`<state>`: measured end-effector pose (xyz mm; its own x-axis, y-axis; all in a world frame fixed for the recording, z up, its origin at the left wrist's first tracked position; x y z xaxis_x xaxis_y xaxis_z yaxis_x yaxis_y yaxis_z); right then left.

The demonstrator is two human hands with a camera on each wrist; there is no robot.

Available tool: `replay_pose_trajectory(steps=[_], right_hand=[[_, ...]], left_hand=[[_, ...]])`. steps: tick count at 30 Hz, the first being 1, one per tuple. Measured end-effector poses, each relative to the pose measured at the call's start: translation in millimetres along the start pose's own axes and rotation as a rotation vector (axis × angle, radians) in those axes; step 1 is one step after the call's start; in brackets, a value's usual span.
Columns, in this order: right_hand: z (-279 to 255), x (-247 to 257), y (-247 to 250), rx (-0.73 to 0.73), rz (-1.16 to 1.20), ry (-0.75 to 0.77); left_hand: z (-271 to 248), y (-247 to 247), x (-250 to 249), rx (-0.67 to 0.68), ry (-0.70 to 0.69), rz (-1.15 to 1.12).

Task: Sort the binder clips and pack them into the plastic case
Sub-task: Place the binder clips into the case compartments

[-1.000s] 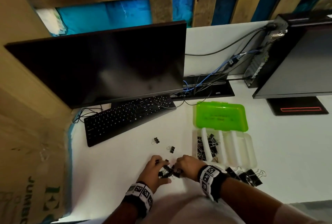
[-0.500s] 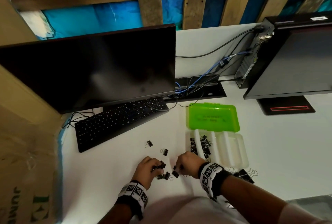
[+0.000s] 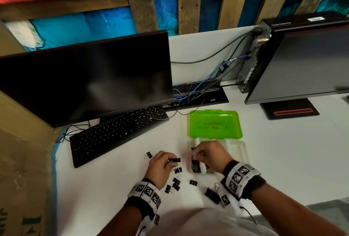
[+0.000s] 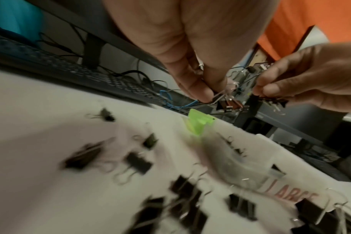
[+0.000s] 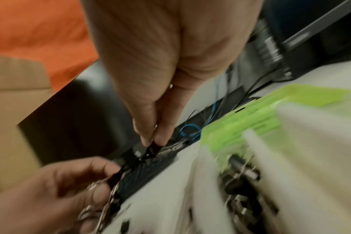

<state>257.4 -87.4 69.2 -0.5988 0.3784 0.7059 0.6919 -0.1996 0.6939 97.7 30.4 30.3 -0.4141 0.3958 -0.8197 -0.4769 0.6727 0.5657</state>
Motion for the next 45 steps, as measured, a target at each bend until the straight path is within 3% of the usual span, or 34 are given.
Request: replay_pose_trajectory(steps=[4, 9, 14, 20, 30, 33, 36, 39, 42, 45], right_hand=[[-16, -41, 49, -0.219, 0.061, -0.188], [-39, -71, 60, -0.199, -0.004, -0.296], [-55, -84, 50, -0.201, 0.061, -0.38], [-60, -85, 38, -0.175, 0.132, -0.322], [-63, -97, 43, -0.253, 0.162, -0.314], [-59, -93, 43, -0.263, 0.147, -0.282], [-54, -74, 37, -0.216, 0.136, -0.192], [-46, -42, 17, -0.035, 0.054, -0.029], [-36, -14, -13, 0.164, -0.096, 0.128], [-21, 4, -43, 0.319, -0.293, 0.208]], left_hand=[[20, -33, -43, 0.078, -0.116, 0.036], [46, -84, -85, 0.214, -0.143, 0.123], [66, -113, -98, 0.214, -0.092, 0.275], [71, -132, -101, 0.302, -0.078, 0.396], [63, -133, -104, 0.418, -0.086, 0.226], [64, -112, -103, 0.355, -0.1, 0.152], [72, -70, -77, 0.177, -0.099, 0.157], [77, -25, -17, 0.036, -0.016, 0.398], [57, 4, 47, 0.12, 0.271, 0.553], [31, 5, 71, 0.253, 0.3, 0.458]])
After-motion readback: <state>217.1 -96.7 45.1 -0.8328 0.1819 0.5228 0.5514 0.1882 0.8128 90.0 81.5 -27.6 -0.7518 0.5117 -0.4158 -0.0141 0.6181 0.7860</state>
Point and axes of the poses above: each hand's wrist, its own z-axis towards the middle knuckle, its own y-axis out of the back of the hand, x = y × z, the point moved 4 cm from there along z, towards the middle knuckle, and after that the axes turned 1 degree about -y, right-handed, at the moved point
